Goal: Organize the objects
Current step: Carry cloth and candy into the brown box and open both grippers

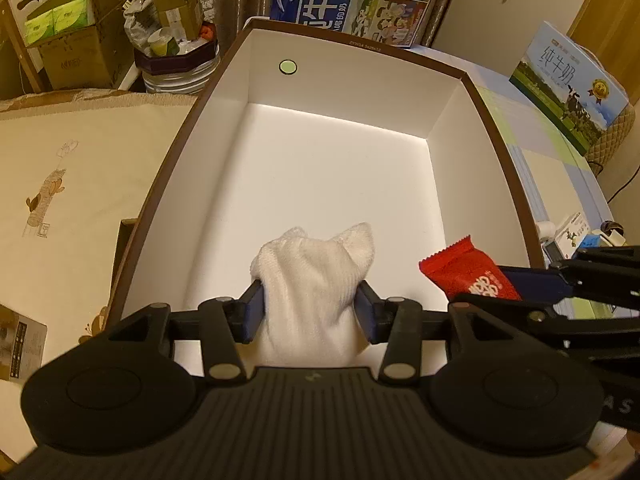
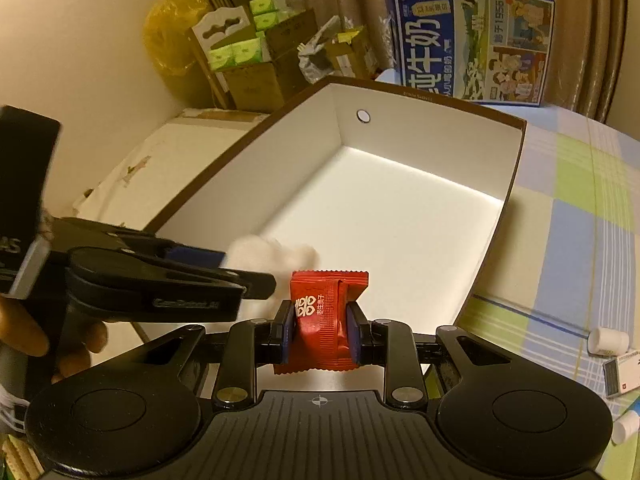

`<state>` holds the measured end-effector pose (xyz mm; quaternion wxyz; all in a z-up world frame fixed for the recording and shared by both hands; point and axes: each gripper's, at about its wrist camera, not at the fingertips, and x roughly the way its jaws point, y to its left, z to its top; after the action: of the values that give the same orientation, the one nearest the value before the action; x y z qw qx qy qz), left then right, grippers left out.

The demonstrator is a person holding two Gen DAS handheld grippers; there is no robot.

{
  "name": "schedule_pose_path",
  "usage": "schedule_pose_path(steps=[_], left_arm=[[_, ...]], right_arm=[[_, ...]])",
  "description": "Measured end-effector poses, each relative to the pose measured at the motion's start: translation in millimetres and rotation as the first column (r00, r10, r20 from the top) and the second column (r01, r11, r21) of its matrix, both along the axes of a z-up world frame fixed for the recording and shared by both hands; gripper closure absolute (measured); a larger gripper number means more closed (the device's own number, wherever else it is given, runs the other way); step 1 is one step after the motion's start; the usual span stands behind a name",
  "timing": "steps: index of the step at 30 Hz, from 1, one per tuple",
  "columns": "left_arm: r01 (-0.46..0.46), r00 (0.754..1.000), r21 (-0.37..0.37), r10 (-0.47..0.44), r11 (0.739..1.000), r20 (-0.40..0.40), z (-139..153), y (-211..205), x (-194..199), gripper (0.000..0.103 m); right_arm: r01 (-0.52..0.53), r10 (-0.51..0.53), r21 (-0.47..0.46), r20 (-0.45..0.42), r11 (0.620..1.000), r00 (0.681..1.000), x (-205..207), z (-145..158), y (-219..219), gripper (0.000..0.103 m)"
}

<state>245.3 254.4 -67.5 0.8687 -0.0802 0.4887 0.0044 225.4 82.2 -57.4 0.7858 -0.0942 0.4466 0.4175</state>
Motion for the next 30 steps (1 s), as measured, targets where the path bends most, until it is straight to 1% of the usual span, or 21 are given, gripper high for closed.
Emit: schedule_pose_path(steps=[1, 2, 3, 8, 10, 11, 14, 19, 27, 30], left_arm=[[0.004, 1.000, 0.002, -0.004, 1.000, 0.007, 1, 0, -1, 0.056], [0.003, 1.000, 0.001, -0.003, 1.000, 0.013, 3, 1, -1, 0.052], [0.001, 1.000, 0.002, -0.001, 1.000, 0.017, 5, 2, -2, 0.049], [-0.009, 0.999, 0.002, 0.009, 1.000, 0.033, 15, 6, -7, 0.046], [-0.013, 0.999, 0.014, 0.012, 1.000, 0.034, 19, 7, -9, 0.043], [-0.015, 0.999, 0.023, 0.014, 1.000, 0.034, 19, 7, -10, 0.039], [-0.021, 0.999, 0.040, 0.020, 0.999, 0.033, 20, 7, -10, 0.037], [-0.029, 0.999, 0.045, 0.028, 0.999, 0.031, 22, 8, -12, 0.037], [-0.022, 0.999, 0.037, 0.021, 0.999, 0.032, 29, 5, -22, 0.028], [-0.019, 0.999, 0.033, 0.018, 0.999, 0.031, 33, 3, -28, 0.027]], right_arm=[[-0.003, 0.003, -0.006, 0.004, 1.000, 1.000, 1, -1, 2, 0.079], [-0.007, 0.007, -0.011, 0.006, 1.000, 1.000, 2, -3, 3, 0.079], [-0.009, 0.010, -0.016, 0.007, 1.000, 1.000, 3, -4, 4, 0.079], [-0.025, 0.026, -0.049, 0.017, 0.999, 1.000, 4, -13, 11, 0.079], [-0.021, 0.022, -0.057, 0.022, 0.998, 1.000, 5, -15, 13, 0.079], [-0.018, 0.019, -0.058, 0.026, 0.998, 0.999, 5, -16, 14, 0.079], [-0.027, 0.030, -0.059, 0.050, 0.998, 0.998, 4, -16, 15, 0.078], [-0.038, 0.040, -0.043, 0.040, 0.998, 0.998, 1, -6, 8, 0.073], [-0.023, 0.023, -0.010, -0.010, 1.000, 1.000, -9, 15, -14, 0.071], [-0.013, 0.013, 0.002, -0.020, 1.000, 1.000, -14, 22, -23, 0.071]])
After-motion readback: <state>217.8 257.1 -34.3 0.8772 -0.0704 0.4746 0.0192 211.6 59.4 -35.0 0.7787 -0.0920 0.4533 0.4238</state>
